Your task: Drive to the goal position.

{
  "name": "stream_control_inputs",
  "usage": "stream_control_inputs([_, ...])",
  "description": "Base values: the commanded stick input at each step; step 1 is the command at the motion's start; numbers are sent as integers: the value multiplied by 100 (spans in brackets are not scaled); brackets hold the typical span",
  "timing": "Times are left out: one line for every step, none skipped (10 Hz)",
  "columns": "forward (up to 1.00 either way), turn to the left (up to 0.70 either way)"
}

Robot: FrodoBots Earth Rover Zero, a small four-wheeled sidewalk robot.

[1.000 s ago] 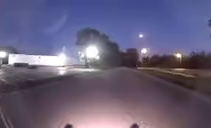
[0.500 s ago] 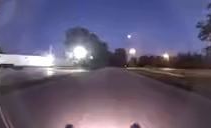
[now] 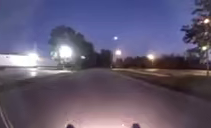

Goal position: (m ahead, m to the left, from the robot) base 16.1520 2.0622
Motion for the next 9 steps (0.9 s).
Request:
stream_control_inputs([100,0])
stream_control_inputs([100,0])
stream_control_inputs([100,0])
stream_control_inputs([100,0])
stream_control_inputs([100,0])
stream_control_inputs([100,0])
stream_control_inputs([100,0])
stream_control_inputs([100,0])
stream_control_inputs([100,0])
